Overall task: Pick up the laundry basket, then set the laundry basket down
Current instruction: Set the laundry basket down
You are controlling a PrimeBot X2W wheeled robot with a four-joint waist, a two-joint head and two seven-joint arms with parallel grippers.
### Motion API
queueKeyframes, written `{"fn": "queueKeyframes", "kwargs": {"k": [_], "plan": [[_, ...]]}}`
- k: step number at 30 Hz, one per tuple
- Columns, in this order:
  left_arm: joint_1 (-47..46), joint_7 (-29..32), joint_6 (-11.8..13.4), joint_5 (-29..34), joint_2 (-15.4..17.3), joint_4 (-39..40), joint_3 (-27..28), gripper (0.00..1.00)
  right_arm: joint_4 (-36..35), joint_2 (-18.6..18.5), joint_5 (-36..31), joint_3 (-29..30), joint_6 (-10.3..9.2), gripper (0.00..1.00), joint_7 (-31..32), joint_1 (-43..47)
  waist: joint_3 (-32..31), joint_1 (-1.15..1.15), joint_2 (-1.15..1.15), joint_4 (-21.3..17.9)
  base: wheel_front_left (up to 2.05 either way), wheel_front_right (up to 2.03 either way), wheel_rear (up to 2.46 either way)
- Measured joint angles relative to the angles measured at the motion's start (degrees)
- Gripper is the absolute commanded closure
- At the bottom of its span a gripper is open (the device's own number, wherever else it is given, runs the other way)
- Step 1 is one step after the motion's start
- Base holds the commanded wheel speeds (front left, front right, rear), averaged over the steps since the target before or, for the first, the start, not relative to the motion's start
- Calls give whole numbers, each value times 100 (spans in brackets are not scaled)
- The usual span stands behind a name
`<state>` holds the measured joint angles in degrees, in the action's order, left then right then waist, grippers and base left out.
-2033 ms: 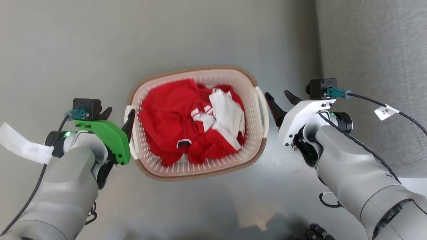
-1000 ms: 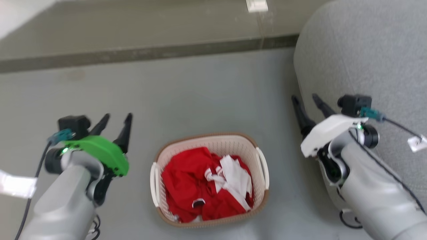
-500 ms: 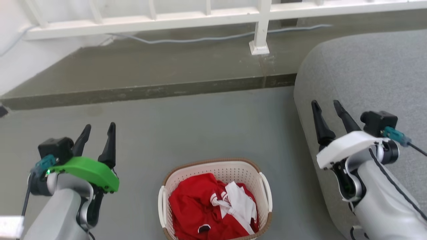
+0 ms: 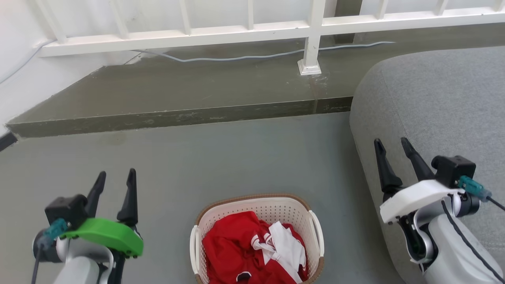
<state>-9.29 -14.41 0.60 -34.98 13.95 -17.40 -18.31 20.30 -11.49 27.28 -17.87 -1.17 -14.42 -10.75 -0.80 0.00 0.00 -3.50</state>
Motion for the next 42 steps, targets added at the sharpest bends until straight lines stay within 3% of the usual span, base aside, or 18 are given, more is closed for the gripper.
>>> {"fn": "queueKeyframes", "kwargs": {"k": [8,26,42], "plan": [[367,-1,-19,225,-132,293,167,0,-168,97,-229,104,20,0,0,263,-11,0,0,13,0,0,0],[729,-1,-312,748,-420,608,469,0,-299,269,-547,358,265,0,-1,558,-38,0,0,29,0,0,0],[922,-1,-458,903,-600,677,700,0,-341,400,-722,564,405,0,0,664,-52,0,0,21,0,0,0]]}}
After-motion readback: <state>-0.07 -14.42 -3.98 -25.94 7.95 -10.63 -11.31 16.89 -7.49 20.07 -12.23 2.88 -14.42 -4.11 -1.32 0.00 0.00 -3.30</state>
